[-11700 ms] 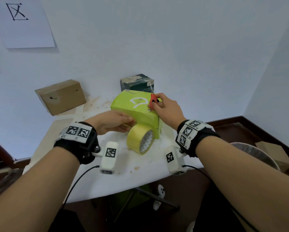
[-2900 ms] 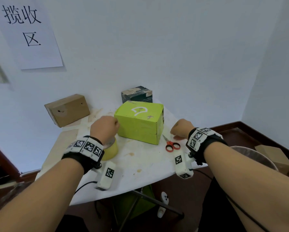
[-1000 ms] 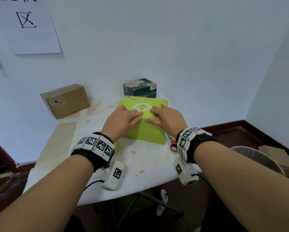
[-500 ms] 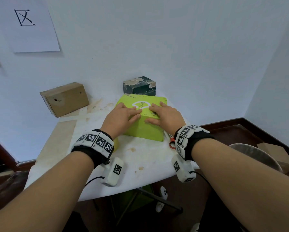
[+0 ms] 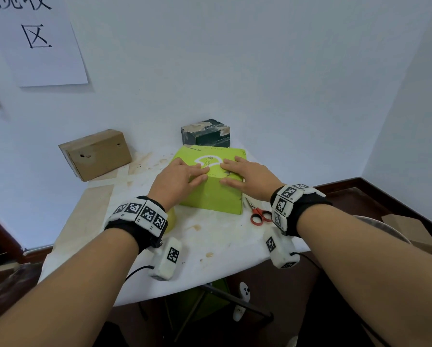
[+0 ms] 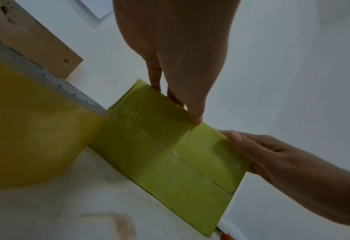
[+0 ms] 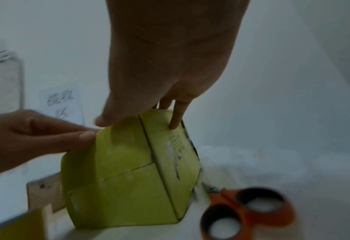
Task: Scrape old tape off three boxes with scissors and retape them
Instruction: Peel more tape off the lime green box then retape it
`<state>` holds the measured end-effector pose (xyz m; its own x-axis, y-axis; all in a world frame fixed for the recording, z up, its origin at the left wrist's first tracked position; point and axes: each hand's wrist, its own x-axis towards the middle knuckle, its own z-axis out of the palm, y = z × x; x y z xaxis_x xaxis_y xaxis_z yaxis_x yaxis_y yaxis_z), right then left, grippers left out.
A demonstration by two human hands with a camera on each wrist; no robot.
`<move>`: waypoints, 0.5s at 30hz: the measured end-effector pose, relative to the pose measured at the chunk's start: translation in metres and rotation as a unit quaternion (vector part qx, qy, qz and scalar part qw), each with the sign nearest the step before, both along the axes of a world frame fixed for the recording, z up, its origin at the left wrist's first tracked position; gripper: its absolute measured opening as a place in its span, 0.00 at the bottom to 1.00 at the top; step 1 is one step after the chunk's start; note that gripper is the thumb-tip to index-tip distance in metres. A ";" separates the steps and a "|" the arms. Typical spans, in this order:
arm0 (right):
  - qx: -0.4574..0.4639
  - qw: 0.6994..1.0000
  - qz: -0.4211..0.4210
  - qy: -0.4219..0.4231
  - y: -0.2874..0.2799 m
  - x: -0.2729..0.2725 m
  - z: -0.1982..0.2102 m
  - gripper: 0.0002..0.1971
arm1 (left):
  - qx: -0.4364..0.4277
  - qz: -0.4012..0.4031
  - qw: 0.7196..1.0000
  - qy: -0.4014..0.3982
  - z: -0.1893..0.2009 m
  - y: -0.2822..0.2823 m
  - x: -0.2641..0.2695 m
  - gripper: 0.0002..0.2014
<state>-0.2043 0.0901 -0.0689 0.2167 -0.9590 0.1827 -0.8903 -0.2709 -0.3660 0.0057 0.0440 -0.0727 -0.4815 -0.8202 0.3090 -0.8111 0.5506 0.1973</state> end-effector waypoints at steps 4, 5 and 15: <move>-0.002 1.000 0.017 -0.012 0.001 -0.005 -0.003 0.31 | 0.007 0.001 1.000 0.002 0.001 0.001 -0.001 0.18; 0.000 1.000 0.028 -0.014 0.001 -0.008 -0.005 0.34 | 0.010 0.002 1.000 0.004 0.000 0.001 -0.001 0.18; -0.011 0.940 -0.129 -0.316 -0.011 0.002 -0.002 0.38 | 0.000 -0.005 1.000 0.005 0.000 0.002 0.001 0.18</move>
<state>-0.2024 0.0788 -0.0707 -0.1815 -0.9594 0.2161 -0.5331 -0.0886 -0.8414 0.0069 0.0463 -0.0726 -0.4860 -0.8159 0.3132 -0.8041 0.5579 0.2055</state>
